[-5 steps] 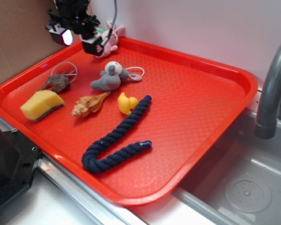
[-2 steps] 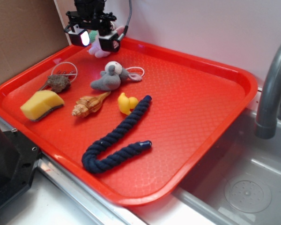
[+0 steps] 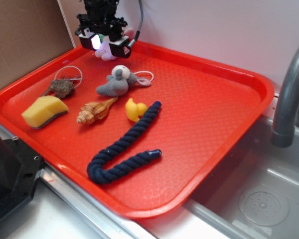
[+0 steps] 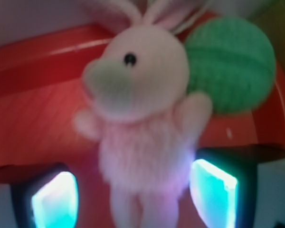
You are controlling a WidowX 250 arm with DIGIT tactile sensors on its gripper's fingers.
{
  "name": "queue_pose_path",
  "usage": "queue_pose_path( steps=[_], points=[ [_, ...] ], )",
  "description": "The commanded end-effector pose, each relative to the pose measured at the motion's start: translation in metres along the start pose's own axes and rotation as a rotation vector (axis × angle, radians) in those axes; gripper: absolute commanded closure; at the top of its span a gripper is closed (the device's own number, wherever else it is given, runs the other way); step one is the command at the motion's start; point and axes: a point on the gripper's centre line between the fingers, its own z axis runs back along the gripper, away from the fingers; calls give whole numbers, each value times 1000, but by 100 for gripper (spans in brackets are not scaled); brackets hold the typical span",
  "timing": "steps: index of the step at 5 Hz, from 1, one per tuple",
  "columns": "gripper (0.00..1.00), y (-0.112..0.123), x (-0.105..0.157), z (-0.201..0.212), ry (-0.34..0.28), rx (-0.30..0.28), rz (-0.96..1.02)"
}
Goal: Grab the pink bunny.
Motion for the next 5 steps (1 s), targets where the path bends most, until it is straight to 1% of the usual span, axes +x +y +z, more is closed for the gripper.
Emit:
queue_pose_path(
  steps=[1,2,5],
  points=[
    [0,16,8,-2,-67,-3,9],
    [100,17,5,-7,-79,-2,25],
    [100,14,-7,-1,-101,22,33]
  ],
)
